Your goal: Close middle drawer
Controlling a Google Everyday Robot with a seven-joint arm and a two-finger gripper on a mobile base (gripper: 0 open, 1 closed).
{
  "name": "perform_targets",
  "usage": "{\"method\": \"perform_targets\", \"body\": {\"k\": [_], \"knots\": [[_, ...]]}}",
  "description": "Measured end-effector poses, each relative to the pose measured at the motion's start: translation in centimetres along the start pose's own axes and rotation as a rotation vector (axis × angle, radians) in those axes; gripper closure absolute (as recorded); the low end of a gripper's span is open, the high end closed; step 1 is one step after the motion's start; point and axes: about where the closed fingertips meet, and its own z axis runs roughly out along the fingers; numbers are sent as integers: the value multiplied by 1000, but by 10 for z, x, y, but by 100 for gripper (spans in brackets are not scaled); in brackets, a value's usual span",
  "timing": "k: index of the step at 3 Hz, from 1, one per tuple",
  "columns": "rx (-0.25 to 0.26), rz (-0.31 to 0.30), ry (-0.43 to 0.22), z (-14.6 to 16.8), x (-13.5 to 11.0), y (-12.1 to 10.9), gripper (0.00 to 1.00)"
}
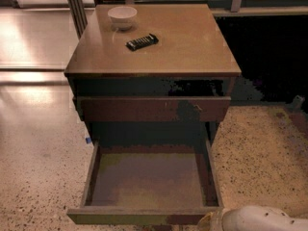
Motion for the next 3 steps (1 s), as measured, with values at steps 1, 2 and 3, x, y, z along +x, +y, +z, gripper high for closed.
{"method": "perform_targets", "body": {"k": [1, 2, 3], "knots": [[8, -32, 24, 4, -2, -7, 100], [29, -87, 53, 8, -7, -21, 100], [61, -150, 58, 10, -22, -39, 100]]}}
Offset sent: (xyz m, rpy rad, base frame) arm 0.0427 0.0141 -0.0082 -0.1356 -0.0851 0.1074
